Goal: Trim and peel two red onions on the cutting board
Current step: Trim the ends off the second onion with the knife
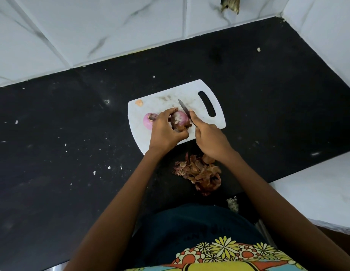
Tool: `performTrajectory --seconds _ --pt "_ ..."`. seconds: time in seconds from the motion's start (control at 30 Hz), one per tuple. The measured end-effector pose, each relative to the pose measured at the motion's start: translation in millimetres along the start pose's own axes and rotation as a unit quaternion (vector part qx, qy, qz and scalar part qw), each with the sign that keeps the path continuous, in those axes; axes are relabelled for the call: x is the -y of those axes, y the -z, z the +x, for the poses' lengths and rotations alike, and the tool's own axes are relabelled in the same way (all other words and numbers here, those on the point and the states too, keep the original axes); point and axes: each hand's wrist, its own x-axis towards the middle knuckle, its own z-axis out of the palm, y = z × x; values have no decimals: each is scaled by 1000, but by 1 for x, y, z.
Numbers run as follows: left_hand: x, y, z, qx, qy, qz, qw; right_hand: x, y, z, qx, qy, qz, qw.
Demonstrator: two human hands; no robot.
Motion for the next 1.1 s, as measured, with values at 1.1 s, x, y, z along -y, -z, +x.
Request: performTrajectory --seconds 1.1 --pt "7 -8 3 -23 -16 -22 999 0 -11 7 -6 -2 -53 999"
